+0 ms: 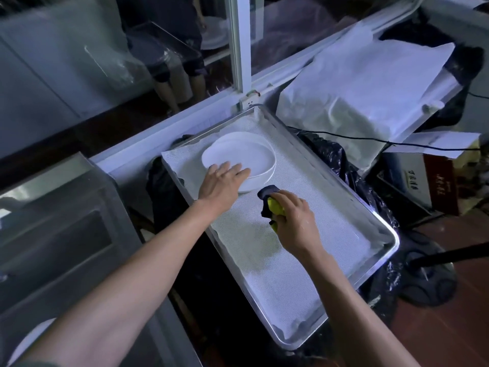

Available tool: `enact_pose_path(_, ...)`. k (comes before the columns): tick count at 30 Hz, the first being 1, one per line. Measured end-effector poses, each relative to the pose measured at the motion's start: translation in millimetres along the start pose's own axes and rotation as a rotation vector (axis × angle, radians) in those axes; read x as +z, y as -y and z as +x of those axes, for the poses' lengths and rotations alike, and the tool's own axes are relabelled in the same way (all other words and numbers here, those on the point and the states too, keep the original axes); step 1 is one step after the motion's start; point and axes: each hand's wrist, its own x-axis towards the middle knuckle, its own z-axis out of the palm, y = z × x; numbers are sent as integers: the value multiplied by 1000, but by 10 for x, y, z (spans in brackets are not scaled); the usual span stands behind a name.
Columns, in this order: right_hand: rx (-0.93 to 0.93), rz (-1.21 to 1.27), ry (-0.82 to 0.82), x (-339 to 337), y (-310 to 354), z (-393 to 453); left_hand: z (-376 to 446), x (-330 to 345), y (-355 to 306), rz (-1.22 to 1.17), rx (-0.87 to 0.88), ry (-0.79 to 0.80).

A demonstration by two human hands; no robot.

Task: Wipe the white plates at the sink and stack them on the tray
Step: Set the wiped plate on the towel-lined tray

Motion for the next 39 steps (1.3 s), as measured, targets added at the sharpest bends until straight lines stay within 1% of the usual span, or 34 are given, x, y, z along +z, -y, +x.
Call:
enact_pose_path(10,17,12,34,116,-50,56,274,225,-31,82,-11,112)
enact_pose_path(18,41,29,57,165,-113,11,154,428,-16,62,-38,223)
enact_pose_path(25,71,34,61,209,-135,8,92,438,-1,38,-14,214)
enact_pose_path(32,57,23,55,236,-20,24,-77,385,3,33,-24,176)
enact_pose_path(36,35,28,41,253,104,1,-342,312,66,-37,-47,129)
enact_pose_path(39,4,37,32,292,265,-14,-617,243,151,-58,-57,65)
